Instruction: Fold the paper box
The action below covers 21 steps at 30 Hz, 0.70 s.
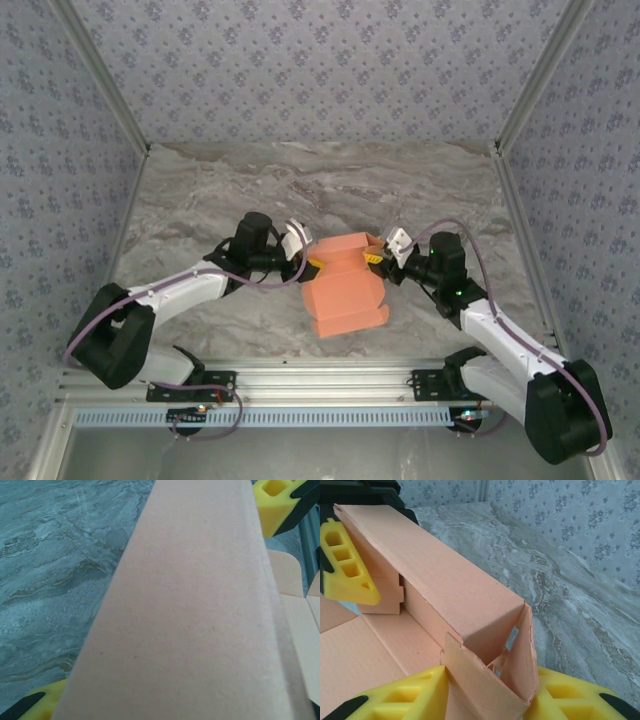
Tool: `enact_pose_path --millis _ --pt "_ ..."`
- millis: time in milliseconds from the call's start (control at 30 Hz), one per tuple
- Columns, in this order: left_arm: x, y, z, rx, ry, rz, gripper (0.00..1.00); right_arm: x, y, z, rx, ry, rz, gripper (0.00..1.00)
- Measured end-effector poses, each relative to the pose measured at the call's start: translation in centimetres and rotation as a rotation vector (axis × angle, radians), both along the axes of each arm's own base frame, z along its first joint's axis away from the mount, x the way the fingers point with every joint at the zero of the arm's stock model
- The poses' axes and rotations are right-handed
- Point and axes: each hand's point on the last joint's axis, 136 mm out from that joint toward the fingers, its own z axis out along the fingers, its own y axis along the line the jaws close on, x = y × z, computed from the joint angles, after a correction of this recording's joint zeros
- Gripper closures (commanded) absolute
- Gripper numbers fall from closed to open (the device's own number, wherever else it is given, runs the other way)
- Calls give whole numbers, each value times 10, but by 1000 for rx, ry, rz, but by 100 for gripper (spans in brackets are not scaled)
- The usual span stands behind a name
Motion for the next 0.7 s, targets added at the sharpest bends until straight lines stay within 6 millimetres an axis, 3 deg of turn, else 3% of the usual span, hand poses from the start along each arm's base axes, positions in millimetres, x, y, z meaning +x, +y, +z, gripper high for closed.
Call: enact_pose_path --millis 300,700 --pt "8 1 -1 7 -16 37 85 9 1 -5 -12 -9 -50 61" --pt "30 -4 -19 7 -3 123 84 34 12 -23 -33 66 -117 56"
